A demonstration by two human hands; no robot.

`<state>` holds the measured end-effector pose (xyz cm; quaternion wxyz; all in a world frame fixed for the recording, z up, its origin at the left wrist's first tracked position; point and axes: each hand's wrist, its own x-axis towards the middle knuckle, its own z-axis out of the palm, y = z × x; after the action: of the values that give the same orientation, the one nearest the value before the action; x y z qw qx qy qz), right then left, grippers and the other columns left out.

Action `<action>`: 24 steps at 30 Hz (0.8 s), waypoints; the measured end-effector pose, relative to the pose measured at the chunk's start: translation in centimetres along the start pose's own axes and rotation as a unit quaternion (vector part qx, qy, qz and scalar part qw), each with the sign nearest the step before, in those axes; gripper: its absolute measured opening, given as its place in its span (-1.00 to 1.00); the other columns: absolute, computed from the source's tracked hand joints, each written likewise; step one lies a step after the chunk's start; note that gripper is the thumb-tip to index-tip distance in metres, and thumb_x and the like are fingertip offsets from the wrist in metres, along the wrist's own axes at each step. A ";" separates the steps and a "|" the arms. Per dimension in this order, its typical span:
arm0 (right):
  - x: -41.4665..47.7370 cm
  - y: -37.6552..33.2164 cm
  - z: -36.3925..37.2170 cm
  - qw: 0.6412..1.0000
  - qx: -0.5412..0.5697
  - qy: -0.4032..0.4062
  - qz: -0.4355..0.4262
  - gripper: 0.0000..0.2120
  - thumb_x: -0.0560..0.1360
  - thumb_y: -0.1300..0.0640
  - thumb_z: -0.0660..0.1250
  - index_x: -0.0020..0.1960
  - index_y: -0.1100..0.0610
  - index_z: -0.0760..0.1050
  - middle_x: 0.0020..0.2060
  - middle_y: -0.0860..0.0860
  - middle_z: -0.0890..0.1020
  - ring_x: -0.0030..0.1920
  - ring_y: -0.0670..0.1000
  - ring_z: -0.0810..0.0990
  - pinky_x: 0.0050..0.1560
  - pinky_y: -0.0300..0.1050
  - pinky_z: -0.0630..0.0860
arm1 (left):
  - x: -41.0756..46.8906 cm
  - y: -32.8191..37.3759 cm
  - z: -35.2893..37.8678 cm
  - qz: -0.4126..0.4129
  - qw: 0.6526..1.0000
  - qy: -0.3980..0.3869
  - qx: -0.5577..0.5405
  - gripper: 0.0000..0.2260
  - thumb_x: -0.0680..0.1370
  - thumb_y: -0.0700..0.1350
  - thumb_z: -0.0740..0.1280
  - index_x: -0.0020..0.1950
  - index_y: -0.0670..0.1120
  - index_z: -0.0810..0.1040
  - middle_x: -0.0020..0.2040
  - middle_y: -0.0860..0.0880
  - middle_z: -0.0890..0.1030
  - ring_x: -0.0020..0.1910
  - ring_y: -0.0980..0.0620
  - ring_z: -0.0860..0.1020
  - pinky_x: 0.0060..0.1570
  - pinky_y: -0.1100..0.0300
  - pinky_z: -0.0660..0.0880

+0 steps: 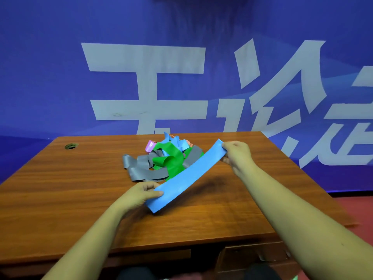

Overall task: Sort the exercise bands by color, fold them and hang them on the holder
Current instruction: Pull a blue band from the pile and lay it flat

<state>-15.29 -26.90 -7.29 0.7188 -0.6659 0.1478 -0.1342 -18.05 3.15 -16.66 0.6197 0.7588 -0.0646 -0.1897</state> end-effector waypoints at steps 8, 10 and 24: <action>-0.3 8.6 -3.4 0.990 -0.075 0.031 0.114 -0.85 0.50 0.34 0.30 -0.23 0.21 0.50 -0.18 0.17 0.59 -0.20 0.10 0.60 -0.32 -0.16 0.59 | 1.3 -1.4 -0.4 -0.026 0.977 0.204 0.061 -0.82 0.49 -0.27 0.42 0.07 -0.14 0.55 -0.16 -0.08 0.57 -0.28 0.07 0.52 -0.42 0.41 0.41; -0.1 10.2 -3.9 0.980 -0.166 0.042 0.101 -0.82 0.44 0.32 0.35 -0.32 0.17 0.50 -0.29 0.11 0.57 -0.27 0.08 0.55 -0.25 -0.10 0.52 | 1.7 -2.0 -0.9 -0.036 0.967 0.226 0.109 -0.82 0.48 -0.23 0.46 0.05 -0.14 0.56 -0.18 -0.10 0.56 -0.29 0.02 0.49 -0.38 0.28 0.39; -0.2 13.3 -3.0 0.842 -0.533 0.004 -0.077 -0.78 0.47 0.15 0.28 0.09 0.15 0.55 0.05 0.17 0.57 0.14 0.24 0.48 0.19 0.04 0.43 | 2.1 -4.9 -1.1 0.014 0.876 0.305 0.372 -0.82 0.47 -0.15 0.36 0.05 -0.12 0.51 -0.01 -0.08 0.42 0.01 -0.13 0.47 0.02 0.02 0.47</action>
<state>-16.72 -28.59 -20.71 0.2392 -0.9552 0.1477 -0.0924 -16.38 4.51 -21.70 0.2830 0.9527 0.0516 0.0977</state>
